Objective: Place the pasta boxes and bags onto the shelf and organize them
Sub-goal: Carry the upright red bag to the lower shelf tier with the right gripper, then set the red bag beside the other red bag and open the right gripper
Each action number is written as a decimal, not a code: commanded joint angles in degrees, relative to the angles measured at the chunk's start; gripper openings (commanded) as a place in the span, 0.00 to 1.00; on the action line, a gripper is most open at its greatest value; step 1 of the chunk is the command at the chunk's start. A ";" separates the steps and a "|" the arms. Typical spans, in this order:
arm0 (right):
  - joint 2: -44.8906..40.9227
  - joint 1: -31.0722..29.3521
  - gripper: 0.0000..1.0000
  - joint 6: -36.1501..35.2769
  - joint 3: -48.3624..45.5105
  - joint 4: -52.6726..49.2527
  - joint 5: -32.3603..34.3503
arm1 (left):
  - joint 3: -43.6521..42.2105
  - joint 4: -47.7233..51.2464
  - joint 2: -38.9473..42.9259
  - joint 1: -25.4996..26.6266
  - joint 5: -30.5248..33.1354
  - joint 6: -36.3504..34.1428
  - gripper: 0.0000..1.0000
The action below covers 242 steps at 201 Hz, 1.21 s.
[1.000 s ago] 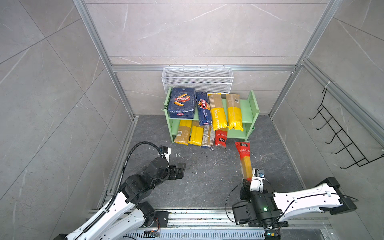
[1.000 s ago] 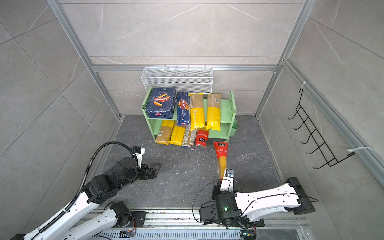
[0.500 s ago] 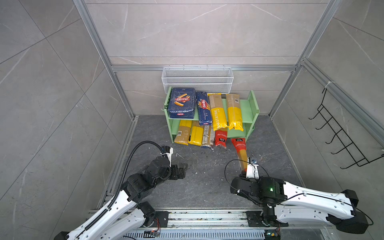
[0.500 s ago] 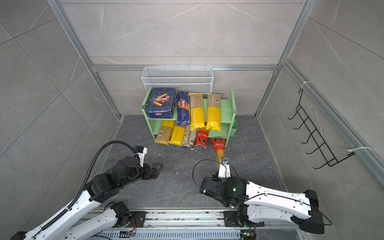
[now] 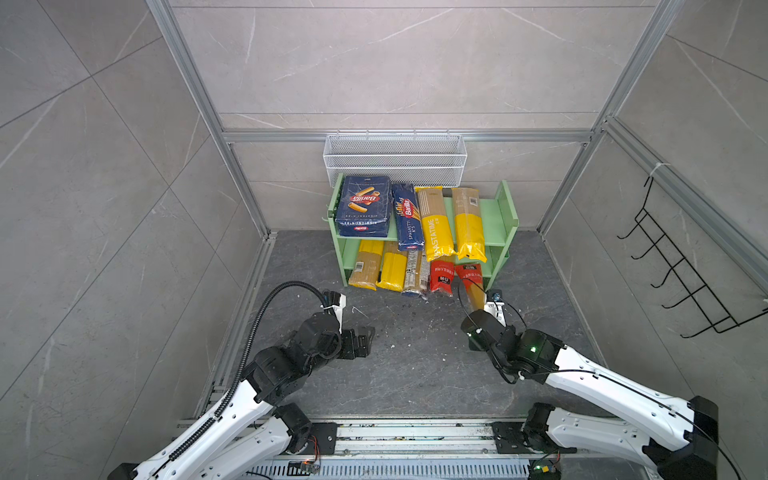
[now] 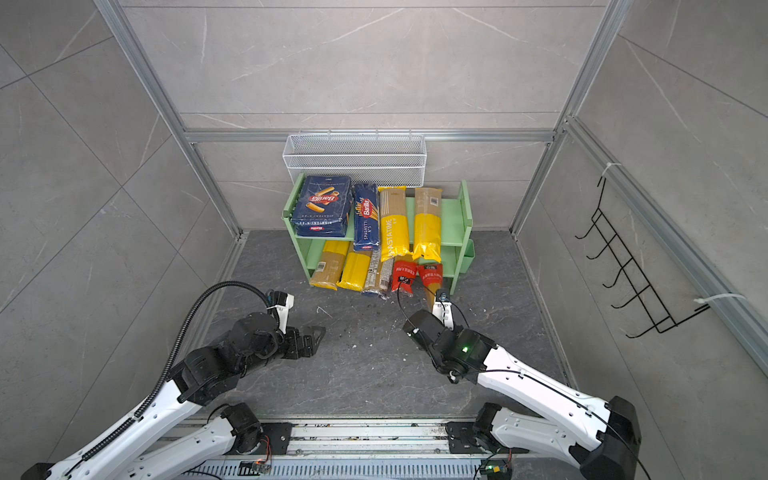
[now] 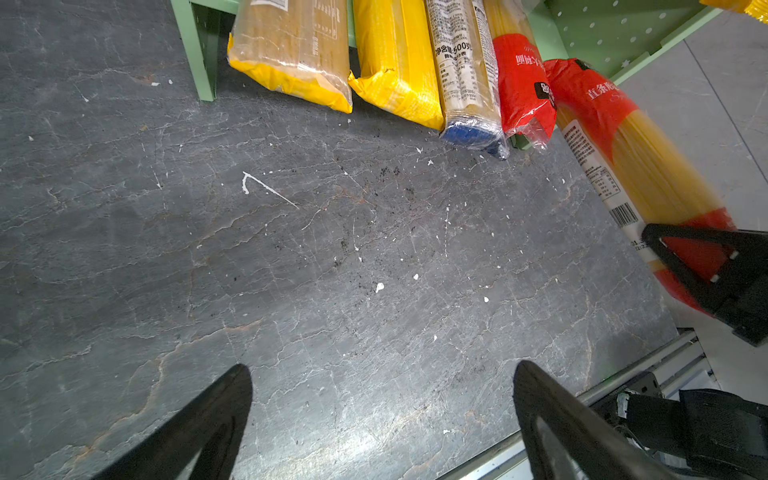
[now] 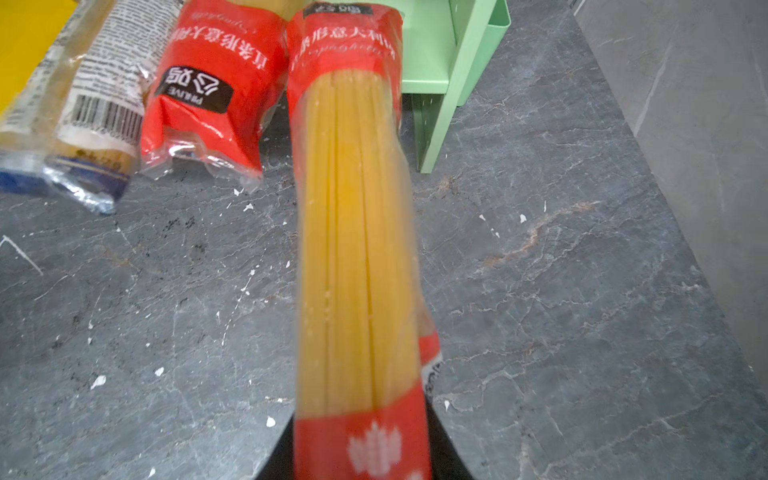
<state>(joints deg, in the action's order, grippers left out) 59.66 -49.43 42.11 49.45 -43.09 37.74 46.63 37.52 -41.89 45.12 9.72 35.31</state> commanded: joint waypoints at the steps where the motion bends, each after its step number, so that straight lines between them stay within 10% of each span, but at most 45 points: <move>1: 0.33 2.87 0.00 -5.02 -0.20 10.94 1.49 | 3.29 -0.08 -0.52 0.23 1.98 -2.10 1.00; 242: 28.23 22.85 0.02 -15.50 7.24 36.81 -11.61 | 8.44 -1.19 -9.56 0.10 3.40 -4.40 1.00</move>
<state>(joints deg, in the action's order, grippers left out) 85.47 -27.79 28.71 55.20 -6.31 28.42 52.53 38.04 -50.81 45.12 12.08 32.49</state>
